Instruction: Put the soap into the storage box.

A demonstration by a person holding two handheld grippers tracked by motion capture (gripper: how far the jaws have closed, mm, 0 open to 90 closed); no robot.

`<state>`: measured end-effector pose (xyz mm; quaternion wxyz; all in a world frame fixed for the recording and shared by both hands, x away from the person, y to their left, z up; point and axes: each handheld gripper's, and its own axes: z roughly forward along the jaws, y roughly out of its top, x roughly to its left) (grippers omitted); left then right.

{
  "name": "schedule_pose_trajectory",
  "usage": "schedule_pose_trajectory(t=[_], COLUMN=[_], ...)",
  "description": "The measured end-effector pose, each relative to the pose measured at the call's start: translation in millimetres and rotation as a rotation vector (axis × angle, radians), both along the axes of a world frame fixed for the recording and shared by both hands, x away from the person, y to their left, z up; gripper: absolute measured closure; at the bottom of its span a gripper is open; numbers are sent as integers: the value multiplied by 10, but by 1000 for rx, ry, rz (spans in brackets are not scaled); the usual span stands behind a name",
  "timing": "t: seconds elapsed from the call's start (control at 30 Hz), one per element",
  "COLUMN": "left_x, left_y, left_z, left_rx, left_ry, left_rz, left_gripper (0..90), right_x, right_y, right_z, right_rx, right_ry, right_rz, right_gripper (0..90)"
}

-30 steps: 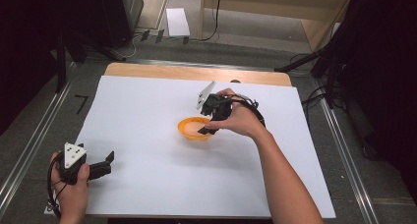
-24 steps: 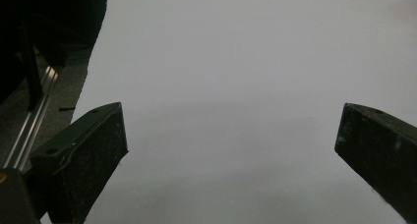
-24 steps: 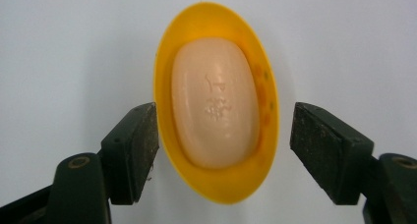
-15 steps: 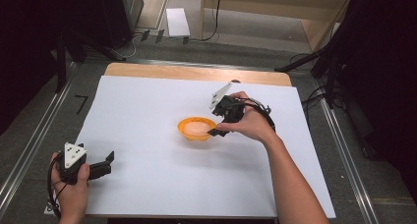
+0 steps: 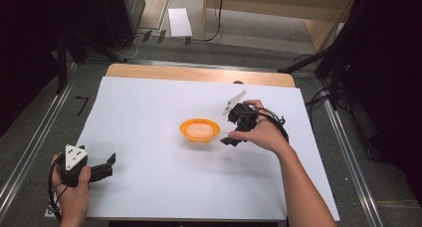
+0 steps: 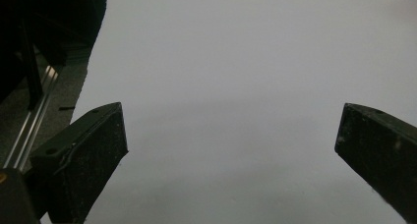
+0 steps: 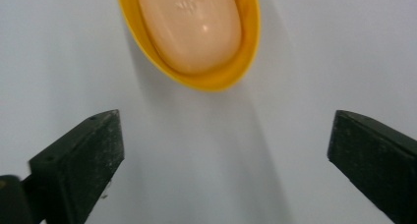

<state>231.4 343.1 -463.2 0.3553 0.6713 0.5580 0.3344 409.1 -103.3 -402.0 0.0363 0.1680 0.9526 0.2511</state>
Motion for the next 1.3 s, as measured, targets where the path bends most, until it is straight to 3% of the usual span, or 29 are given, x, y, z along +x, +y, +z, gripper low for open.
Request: schedule_pose_trajectory(t=[0.17,0.4,0.43,0.67,0.83,0.93,1.3], left_x=[0,0,1,1,1,2,1], left_y=[-1,-3,-4,-7,-8,-9,-11], left_z=[0,0,0,-1,0,-1,-2], left_rx=[2,3,4,5,7,7,7], left_ry=[-1,1,2,2,2,1,0], left_rz=[0,0,-1,1,0,0,0], left_gripper=[0,0,0,0,0,0,0], right_x=[-80,-188,-216,-305,-387,-429,-609], right_y=[-156,-310,-366,-520,-607,-647,-824], right_z=[-76,-137,-152,-257,-318,-357,-431], right_rx=[5,13,32,18,40,40,74], right_ry=[6,-11,-6,-7,-1,-2,-14], right_rz=[-52,-80,-98,-156,-208,-201,-254], right_gripper=[0,0,0,0,0,0,0])
